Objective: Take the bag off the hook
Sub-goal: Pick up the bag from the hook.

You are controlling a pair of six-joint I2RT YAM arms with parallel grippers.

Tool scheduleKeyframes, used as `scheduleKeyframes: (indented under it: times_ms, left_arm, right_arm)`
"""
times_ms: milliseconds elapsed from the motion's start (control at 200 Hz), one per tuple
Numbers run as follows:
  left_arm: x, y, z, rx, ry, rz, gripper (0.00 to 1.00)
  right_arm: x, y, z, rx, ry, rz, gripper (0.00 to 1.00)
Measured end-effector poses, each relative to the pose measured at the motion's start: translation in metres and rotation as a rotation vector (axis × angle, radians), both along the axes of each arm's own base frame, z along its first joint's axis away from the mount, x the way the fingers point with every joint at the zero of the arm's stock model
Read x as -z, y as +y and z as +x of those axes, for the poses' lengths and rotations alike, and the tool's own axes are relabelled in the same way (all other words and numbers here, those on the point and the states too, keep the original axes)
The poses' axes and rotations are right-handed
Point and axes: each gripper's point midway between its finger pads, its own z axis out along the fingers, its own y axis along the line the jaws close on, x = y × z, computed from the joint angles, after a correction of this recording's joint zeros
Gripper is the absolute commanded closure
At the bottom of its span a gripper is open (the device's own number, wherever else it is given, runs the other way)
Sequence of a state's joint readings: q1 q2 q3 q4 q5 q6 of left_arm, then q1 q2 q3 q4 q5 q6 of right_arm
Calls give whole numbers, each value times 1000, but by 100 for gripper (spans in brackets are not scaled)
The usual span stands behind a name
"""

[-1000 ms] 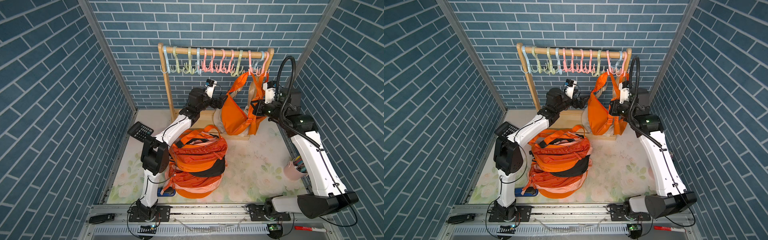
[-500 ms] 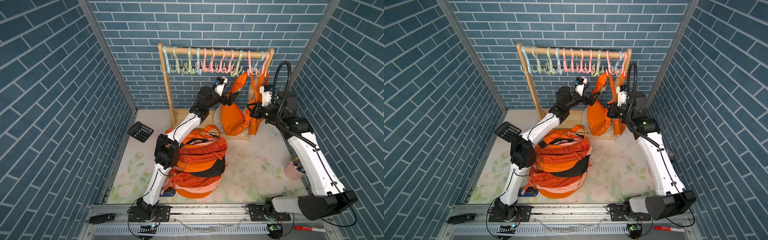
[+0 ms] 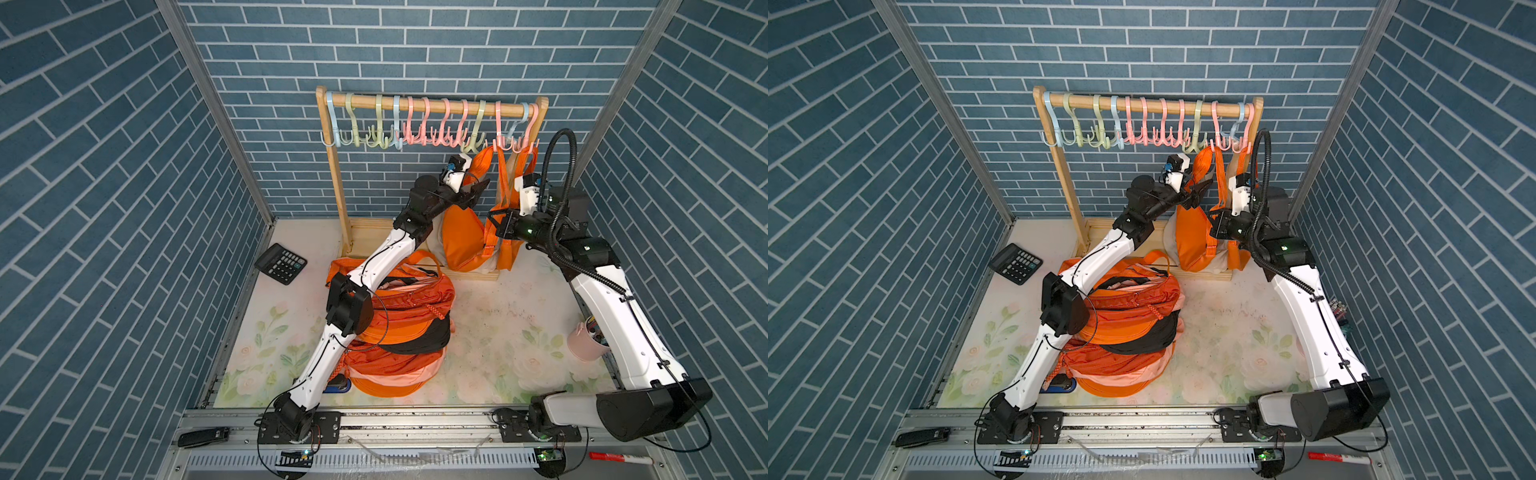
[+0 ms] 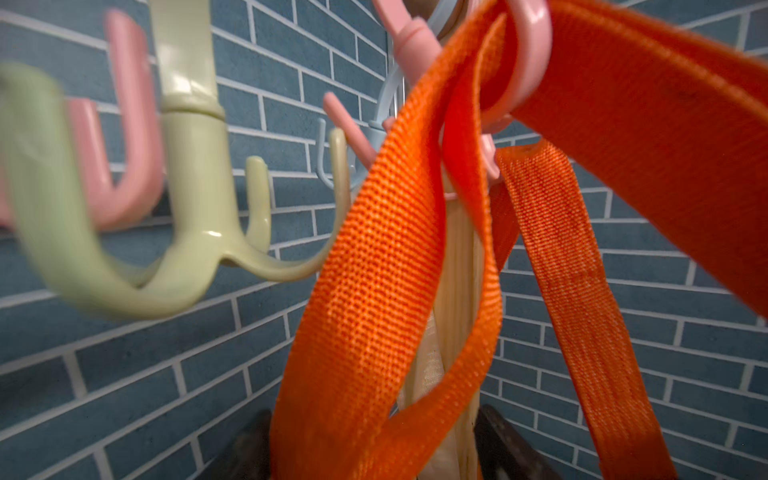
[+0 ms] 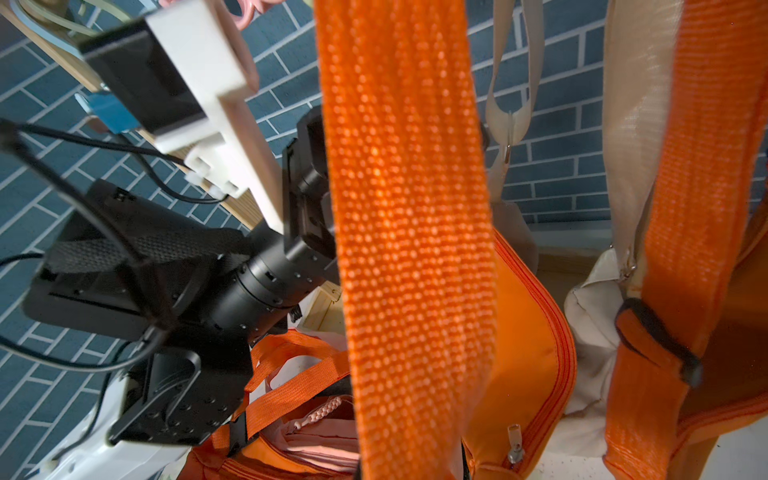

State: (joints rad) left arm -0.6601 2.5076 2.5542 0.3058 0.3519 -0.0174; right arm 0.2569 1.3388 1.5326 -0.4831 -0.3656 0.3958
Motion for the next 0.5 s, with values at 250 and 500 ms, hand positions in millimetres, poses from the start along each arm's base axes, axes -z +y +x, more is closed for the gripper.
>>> scheduleKeyframes:
  times_ms: [250, 500]
  left_arm:
    - [0, -2, 0, -11, -12, -3, 76]
    - [1, -1, 1, -21, -20, 3, 100]
  right_arm:
    - [-4, 0, -3, -5, -11, 6, 100]
    - [-3, 3, -3, -15, -5, 19, 100]
